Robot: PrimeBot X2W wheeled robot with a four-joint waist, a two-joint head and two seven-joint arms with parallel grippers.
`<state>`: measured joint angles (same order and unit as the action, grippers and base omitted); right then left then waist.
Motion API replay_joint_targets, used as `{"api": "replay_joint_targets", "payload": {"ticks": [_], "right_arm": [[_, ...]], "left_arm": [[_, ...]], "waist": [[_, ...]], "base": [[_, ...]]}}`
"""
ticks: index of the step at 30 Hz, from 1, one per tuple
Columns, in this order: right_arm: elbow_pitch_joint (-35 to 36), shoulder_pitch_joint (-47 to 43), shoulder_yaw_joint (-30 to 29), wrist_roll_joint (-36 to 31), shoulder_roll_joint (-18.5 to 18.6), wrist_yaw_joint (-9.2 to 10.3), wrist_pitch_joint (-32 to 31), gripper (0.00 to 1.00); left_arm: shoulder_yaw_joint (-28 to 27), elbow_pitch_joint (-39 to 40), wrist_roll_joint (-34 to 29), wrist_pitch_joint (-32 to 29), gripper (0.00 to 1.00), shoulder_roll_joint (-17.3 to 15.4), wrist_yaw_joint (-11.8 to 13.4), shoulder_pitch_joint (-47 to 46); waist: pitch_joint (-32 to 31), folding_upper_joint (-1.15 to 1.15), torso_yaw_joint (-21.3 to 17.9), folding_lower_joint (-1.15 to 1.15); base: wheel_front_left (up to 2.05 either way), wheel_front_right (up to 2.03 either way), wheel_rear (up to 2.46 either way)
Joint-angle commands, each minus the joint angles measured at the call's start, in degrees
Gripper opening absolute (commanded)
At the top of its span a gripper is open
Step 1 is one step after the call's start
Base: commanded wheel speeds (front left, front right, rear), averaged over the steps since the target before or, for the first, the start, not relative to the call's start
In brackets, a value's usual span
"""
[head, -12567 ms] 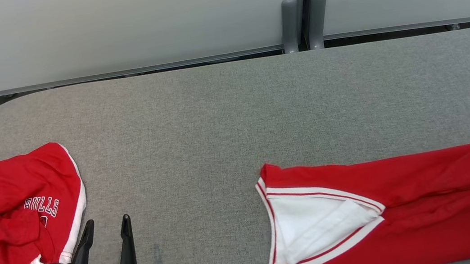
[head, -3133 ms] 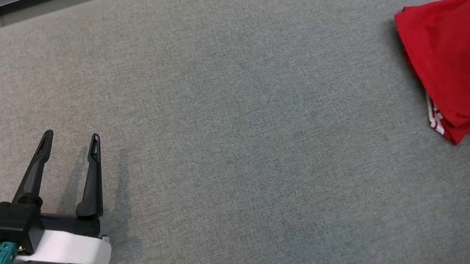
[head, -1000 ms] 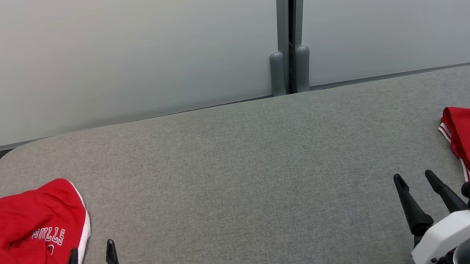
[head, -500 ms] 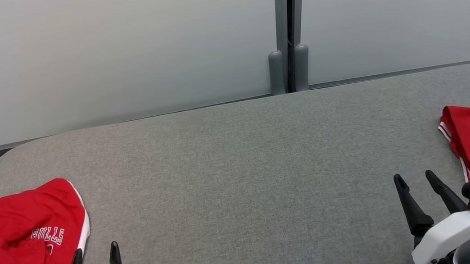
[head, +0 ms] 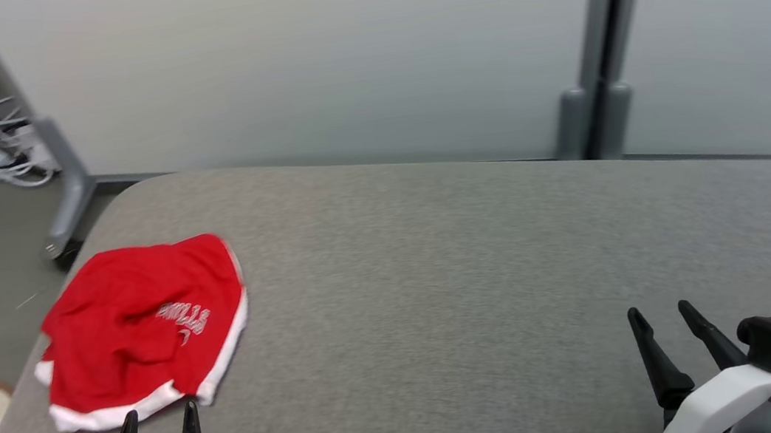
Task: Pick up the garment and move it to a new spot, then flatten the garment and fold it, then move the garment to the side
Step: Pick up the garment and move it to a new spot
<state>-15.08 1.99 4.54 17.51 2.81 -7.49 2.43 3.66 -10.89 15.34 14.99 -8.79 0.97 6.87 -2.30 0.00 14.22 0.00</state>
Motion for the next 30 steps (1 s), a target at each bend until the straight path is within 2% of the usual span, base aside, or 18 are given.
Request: {"api": "replay_joint_targets", "payload": {"ticks": [1, 7, 9, 19, 26, 30], "right_arm": [[-0.2, 0.1, 0.4, 0.3, 0.2, -0.01, 0.4, 1.00], [-1.8, 0.9, 2.9, 1.7, 0.2, -0.01, 1.3, 1.00], [-2.0, 2.0, 4.2, 1.9, 0.2, -0.01, 1.2, 1.00], [-5.2, 7.7, 8.8, 1.4, 0.3, -0.01, 0.5, 1.00], [-7.3, 9.4, 10.1, 1.8, 0.3, -0.01, 1.6, 1.00], [-7.9, 9.4, 9.7, 1.9, 0.3, -0.01, 2.3, 1.00]], "left_arm": [[-0.3, -0.1, -0.5, 0.2, 1.00, -0.6, -0.2, 0.5], [-0.7, -0.3, -0.2, 0.2, 1.00, -1.2, 0.2, 1.9], [-1.6, 0.3, 0.3, 0.2, 1.00, -1.4, 0.7, 2.5], [-4.0, 5.3, -0.2, 0.2, 1.00, 1.7, 3.1, 5.5], [-4.7, 6.3, -0.8, 0.2, 1.00, 2.8, 2.7, 6.3], [-3.9, 5.6, -0.8, 0.2, 1.00, 2.5, 1.5, 4.6]], "waist": [[-0.5, 0.00, 4.9, 0.00], [-0.9, 0.00, 12.7, 0.00], [-0.3, 0.00, 14.0, 0.00], [2.7, 0.00, 15.9, 0.00], [3.1, 0.00, 16.0, 0.00], [2.9, 0.00, 15.8, 0.00]], "base": [[0.00, 0.00, 0.00], [0.00, 0.00, 0.00], [0.00, 0.00, 0.00], [0.00, 0.00, 0.00], [0.00, 0.00, 0.00], [0.00, 0.00, 0.00]]}}
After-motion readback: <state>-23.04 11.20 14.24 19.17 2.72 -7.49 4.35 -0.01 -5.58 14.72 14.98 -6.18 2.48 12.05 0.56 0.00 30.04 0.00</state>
